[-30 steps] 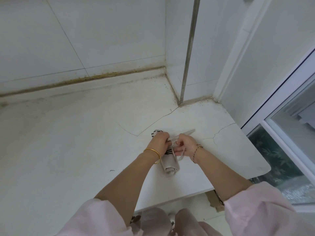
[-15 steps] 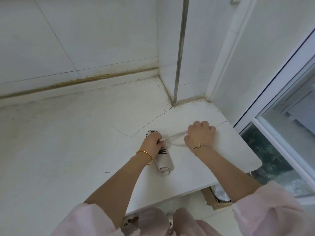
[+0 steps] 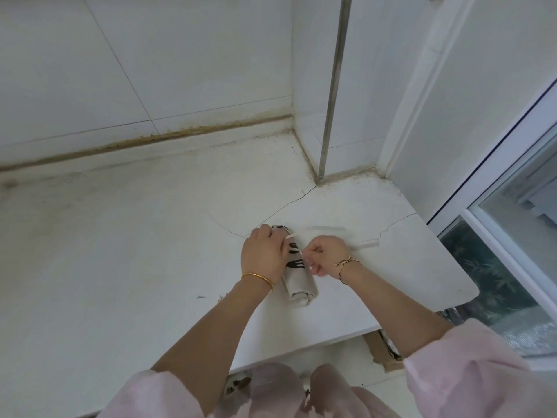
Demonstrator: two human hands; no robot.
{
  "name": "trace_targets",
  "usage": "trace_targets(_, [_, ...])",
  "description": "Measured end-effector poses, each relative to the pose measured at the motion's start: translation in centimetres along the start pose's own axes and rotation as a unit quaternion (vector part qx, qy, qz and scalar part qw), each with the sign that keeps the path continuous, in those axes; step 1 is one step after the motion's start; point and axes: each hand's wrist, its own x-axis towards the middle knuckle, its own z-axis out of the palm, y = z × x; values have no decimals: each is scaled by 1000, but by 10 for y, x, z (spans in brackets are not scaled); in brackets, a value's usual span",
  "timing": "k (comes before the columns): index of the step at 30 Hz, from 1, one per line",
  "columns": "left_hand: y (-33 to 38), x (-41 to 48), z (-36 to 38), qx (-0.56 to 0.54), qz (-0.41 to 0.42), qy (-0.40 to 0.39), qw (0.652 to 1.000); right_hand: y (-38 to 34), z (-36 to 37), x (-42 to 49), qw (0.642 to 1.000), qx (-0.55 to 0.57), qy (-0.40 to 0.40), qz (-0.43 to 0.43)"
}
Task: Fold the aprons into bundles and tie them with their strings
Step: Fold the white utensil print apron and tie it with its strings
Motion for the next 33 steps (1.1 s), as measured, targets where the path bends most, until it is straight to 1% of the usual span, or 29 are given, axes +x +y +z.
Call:
trace_targets(2, [-6,-4,-6,61,-45,-65,995,4,-3,4,999,-29,8,26])
trace_targets(4, [-16,-8,-8,69,-127,-152,978,10,-5,7,997,-55,16,51])
trace_targets(6, [-23,-11,-5,26,-192,-210,958,9,-5,8,994,-91,18,56])
trace_targets(10, [-24,-6,-5,-52,-255,-250,933,5,-5,9,990,-131,15,59])
trace_targets(12, [-25,-3,-4,-80,-268,-244,928,6,-7,9,988,-132,20,72])
trace_targets(14, [-24,1,-2,-147,-293,-199,923,6,-7,7,993,-73,18,88])
trace_targets(16, [-19,7,-1,-219,-329,-139,908,4,-5,4,995,-15,-2,99])
trace_targets(18, [-10,13,-2,-274,-360,-112,885,3,-3,2,993,37,-20,108])
trace_targets(20, [-5,16,-1,-344,-395,-99,846,2,0,1,989,72,-30,123])
trace_targets(23, [2,13,-5,-479,-446,-82,752,2,1,3,984,102,-39,141])
trace_targets(24, [3,14,-7,-506,-440,-87,737,1,0,2,983,113,-41,140])
trace_targets(25, [3,15,-9,-529,-420,-95,731,0,-2,2,984,118,-39,131])
trace_targets(27, [6,17,-20,-570,-341,-114,739,-5,-9,2,989,107,-16,97])
trace_targets(30, [5,23,-41,-558,-162,-134,803,-18,-27,5,993,95,55,30])
trace_targets(32, [4,27,-52,-532,-85,-175,824,-25,-41,6,993,87,77,-26])
trace_targets(33, [4,28,-55,-512,-64,-205,832,-27,-48,5,994,72,68,-43])
